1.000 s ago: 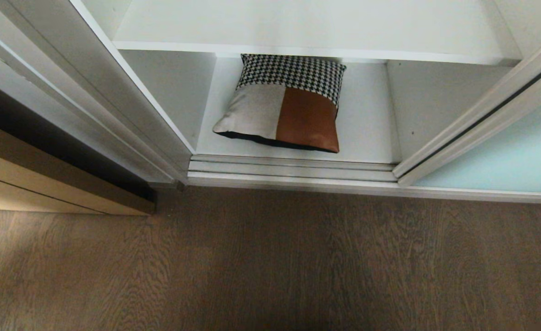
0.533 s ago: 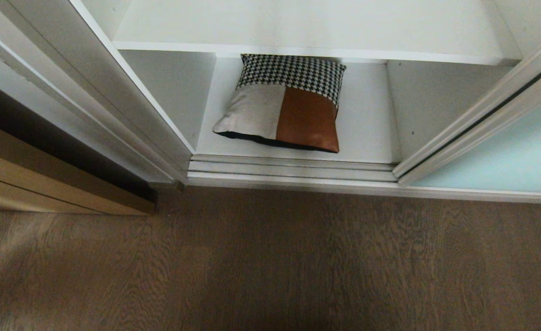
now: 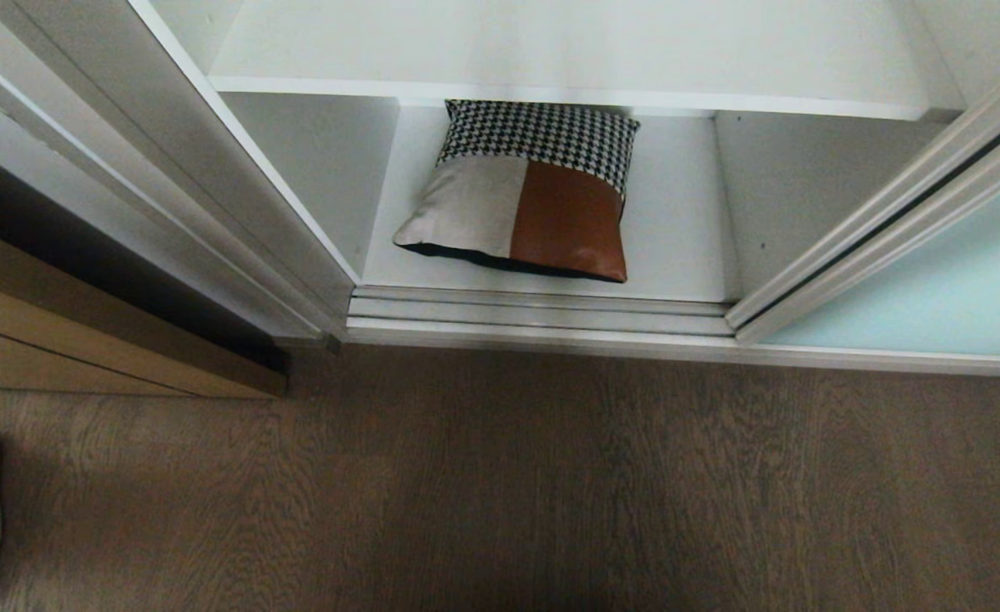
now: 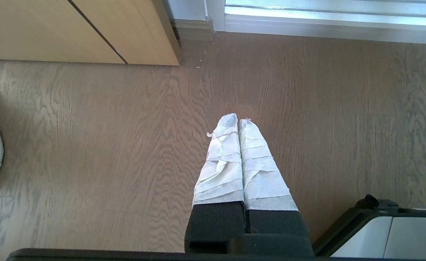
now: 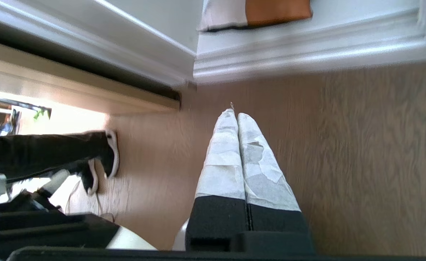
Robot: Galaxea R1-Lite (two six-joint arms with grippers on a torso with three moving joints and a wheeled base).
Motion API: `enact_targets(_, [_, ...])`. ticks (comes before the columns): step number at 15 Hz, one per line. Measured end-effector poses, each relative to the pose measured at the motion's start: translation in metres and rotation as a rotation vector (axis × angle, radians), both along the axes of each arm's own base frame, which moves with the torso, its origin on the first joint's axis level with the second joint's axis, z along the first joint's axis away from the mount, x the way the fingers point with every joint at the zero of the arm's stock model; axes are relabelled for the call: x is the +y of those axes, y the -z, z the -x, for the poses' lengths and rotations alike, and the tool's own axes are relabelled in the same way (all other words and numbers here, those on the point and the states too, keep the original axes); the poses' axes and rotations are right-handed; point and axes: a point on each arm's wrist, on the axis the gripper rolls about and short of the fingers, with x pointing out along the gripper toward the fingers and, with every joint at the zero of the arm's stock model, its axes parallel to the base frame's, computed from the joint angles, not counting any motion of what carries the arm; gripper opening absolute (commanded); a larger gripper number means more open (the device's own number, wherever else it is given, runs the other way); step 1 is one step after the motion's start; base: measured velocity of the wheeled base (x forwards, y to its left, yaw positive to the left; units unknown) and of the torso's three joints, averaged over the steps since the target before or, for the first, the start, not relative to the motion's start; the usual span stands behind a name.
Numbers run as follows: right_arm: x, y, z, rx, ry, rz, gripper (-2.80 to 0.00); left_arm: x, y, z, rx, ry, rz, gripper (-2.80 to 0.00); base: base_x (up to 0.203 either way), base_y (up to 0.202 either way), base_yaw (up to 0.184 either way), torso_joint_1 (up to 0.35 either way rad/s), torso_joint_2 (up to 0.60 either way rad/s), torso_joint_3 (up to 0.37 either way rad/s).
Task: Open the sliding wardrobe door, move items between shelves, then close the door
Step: Close the door
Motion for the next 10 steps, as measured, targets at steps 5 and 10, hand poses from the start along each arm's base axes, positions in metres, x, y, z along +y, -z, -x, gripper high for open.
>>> enact_targets(5, [-0.001, -0.041, 0.008, -0.077, 0.072, -0.017, -2.8, 0.0, 0.0, 0.0, 0.0, 0.0, 0.0, -2.8, 0.0, 0.0, 0.0, 0.0, 0.0, 0.0])
enact_targets(10, [-0.003, -0.097, 0.027, -0.117, 0.158, -0.034, -2.8, 0.0, 0.0, 0.0, 0.0, 0.001, 0.0, -2.8, 0.0, 0.0, 0.0, 0.0, 0.0, 0.0])
